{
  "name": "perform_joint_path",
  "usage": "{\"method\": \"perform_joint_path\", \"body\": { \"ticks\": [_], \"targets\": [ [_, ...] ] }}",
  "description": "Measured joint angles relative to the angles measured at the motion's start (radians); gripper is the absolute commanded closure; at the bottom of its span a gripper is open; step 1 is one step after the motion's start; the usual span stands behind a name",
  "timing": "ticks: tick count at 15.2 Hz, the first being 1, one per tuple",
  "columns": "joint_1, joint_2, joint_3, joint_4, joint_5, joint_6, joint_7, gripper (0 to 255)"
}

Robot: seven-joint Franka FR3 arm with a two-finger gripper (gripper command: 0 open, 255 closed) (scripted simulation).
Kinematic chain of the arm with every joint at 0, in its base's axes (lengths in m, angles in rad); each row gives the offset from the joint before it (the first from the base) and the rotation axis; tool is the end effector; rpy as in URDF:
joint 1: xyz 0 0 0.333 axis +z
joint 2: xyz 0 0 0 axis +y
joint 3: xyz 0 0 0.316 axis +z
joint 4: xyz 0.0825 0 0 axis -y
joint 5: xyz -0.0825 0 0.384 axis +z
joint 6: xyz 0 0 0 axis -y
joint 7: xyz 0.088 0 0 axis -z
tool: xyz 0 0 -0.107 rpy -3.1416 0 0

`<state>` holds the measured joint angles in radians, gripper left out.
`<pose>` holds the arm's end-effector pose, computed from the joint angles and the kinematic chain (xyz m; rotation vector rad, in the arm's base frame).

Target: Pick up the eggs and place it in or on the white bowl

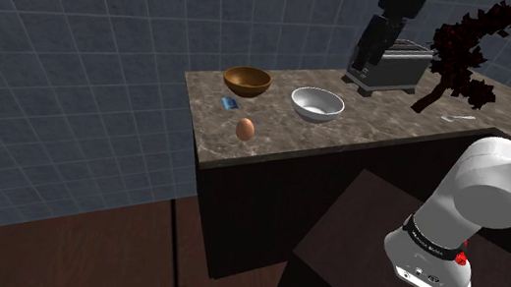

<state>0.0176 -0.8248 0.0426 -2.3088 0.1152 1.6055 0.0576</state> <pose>0.2984 0.0351 0.6280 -3.0463 0.0094 -0.1774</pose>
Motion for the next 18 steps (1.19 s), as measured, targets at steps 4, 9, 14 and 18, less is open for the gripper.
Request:
{"method": "perform_joint_path", "body": {
  "ticks": [4, 9, 14, 18],
  "targets": [
    [0.000, 0.080, 0.022, 0.021, 0.007, 0.033, 0.021, 0],
    [-0.002, 0.290, 0.072, 0.092, 0.014, 0.108, 0.076, 0],
    [-0.004, 0.501, 0.114, 0.196, 0.005, 0.151, 0.134, 0],
    [-0.005, 0.663, 0.133, 0.277, -0.013, 0.177, 0.173, 0]
  ]
}}
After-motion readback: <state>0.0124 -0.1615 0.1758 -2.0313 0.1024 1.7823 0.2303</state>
